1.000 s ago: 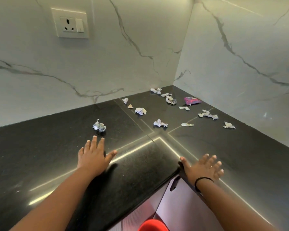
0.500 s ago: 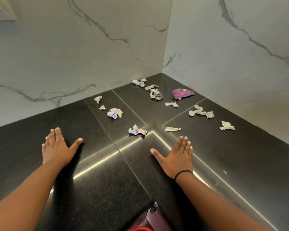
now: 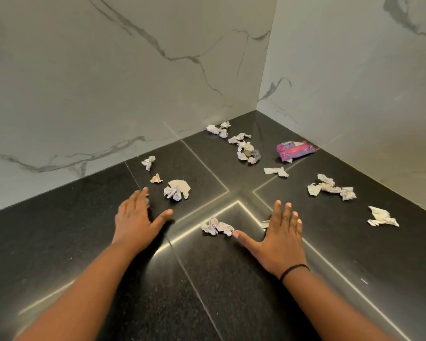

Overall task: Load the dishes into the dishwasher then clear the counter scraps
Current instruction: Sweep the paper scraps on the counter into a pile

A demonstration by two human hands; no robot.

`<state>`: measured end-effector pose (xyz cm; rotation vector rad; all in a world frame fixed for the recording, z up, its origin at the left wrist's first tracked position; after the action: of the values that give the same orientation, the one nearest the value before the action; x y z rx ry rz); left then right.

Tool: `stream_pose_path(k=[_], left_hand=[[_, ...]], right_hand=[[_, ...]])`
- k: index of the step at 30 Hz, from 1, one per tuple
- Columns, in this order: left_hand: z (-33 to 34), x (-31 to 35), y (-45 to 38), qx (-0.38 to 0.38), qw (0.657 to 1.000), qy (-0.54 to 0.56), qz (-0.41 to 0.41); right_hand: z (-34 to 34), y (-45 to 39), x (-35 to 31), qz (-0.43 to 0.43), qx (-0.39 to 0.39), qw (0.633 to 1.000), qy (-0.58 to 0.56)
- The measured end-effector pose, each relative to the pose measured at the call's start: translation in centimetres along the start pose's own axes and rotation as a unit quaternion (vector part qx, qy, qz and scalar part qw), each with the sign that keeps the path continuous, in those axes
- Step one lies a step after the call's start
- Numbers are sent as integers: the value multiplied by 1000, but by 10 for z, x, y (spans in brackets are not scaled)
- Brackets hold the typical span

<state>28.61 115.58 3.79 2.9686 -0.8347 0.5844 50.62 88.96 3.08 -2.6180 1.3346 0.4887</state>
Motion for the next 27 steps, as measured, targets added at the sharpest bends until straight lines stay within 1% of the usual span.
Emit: stream_pose_path(k=[2,4,7,9,11,14,16,18,21,23,25,27], left_hand=[[9,24,-11,-13,999,10,40],[18,45,-19,-31,997,14,71],[28,69,-37,-37,993,-13,107],[36,78,-50,-47,991,-37,123],[43,85,-63,-55,986,-60,145],[44,103,-76,-40,978,-56,199],[45,112,-84,-26,975,-56,214],[46,117,-89,-11,975,-73,208],[48,125,-90,-12,973,-79,217],[48,126,-88,-6,974,-70,214],[45,130,-85,6,976,-47,214],[45,138,-79,2,971,-31,237]], right_hand=[[8,-5,-19,-85,-27,996,-6],[11,-9,-40,-150,-39,988,-18],[24,-20,-75,-196,-52,979,-17],[35,-28,-97,-211,-45,976,-8],[42,-34,-113,-225,-22,974,-29],[37,-37,-122,-266,84,958,-65],[34,-38,-121,-273,120,954,-45],[31,-40,-121,-281,138,950,-18],[30,-52,-118,-282,127,950,25],[24,-62,-115,-279,81,956,32],[10,-77,-91,-231,30,972,25],[-18,-90,-46,-146,36,988,-20]])
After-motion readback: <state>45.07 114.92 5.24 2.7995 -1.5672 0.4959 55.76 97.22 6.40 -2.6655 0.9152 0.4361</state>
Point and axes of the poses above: each hand's wrist, its own y-axis away from the middle knuckle, its own z-axis out of the palm, x = y × z, the point moved 8 cm from there along -y, towards the middle knuckle, and after that the axes turned 5 degrees about x, right-handed, at the moved point
